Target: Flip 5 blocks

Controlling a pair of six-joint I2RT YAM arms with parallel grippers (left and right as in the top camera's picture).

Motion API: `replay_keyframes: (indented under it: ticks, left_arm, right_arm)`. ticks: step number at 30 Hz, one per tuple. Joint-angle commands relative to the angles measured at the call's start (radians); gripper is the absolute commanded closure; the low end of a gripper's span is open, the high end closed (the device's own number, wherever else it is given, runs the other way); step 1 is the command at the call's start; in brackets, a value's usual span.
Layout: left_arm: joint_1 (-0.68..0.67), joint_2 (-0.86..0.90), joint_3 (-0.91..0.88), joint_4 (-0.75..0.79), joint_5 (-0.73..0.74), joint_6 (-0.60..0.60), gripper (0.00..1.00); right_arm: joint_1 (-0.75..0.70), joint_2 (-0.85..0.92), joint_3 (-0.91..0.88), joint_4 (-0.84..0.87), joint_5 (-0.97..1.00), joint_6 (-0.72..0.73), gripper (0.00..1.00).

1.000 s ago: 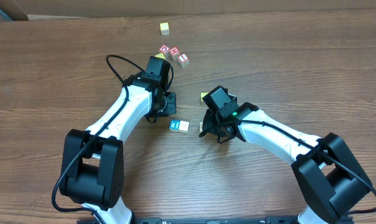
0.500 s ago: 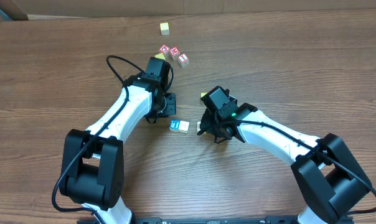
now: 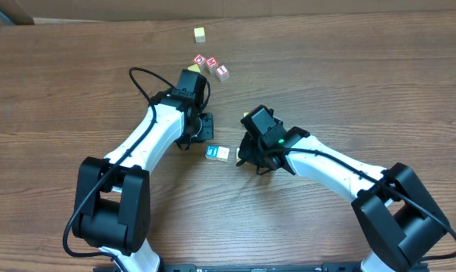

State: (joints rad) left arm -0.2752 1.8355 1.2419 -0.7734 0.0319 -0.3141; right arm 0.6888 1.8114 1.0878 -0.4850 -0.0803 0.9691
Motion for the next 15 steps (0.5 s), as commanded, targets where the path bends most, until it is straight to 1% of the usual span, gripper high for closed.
replay_keyframes:
  ticks: [1, 5, 7, 15]
  left_arm:
    - [0.001, 0.008, -0.013, -0.002, -0.013, -0.007, 0.91]
    - [0.001, 0.008, -0.013, -0.001, -0.013, -0.007, 0.91]
    - [0.001, 0.008, -0.013, -0.001, -0.013, -0.007, 0.91]
    - [0.001, 0.008, -0.013, -0.009, -0.013, -0.007, 0.91]
  right_arm:
    - [0.007, 0.013, -0.009, -0.011, 0.040, 0.011, 0.93]
    - [0.007, 0.013, -0.009, -0.014, 0.068, 0.012, 0.93]
    - [0.007, 0.013, -0.009, -0.018, 0.068, 0.012, 0.96]
    - [0.005, -0.030, -0.008, -0.035, 0.089, 0.016, 0.96]
